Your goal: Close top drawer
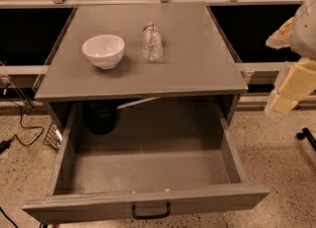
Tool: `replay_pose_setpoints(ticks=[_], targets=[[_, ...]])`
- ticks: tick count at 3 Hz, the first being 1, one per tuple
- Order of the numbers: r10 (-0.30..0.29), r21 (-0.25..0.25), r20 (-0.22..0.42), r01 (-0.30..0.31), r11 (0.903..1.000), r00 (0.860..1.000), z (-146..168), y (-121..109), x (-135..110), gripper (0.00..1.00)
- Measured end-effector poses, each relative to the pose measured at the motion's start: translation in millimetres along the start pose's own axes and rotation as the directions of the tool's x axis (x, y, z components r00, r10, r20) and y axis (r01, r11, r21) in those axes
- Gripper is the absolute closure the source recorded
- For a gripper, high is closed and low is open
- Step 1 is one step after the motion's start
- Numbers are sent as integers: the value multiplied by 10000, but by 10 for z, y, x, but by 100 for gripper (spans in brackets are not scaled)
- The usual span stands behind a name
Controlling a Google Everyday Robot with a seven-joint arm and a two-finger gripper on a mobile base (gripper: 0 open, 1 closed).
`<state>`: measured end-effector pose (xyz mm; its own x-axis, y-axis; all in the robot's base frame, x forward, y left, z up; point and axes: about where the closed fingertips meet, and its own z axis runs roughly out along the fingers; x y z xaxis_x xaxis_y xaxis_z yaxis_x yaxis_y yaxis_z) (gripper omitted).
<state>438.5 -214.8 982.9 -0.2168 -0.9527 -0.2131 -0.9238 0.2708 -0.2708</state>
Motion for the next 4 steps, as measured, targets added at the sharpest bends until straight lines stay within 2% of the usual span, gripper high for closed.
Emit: replay_pose_setpoints(ticks=[3,4], targets=[[0,1,0,0,10000,10000,0,0,0,88],[-3,50,20,2,10000,10000,-9,2,-5,100]])
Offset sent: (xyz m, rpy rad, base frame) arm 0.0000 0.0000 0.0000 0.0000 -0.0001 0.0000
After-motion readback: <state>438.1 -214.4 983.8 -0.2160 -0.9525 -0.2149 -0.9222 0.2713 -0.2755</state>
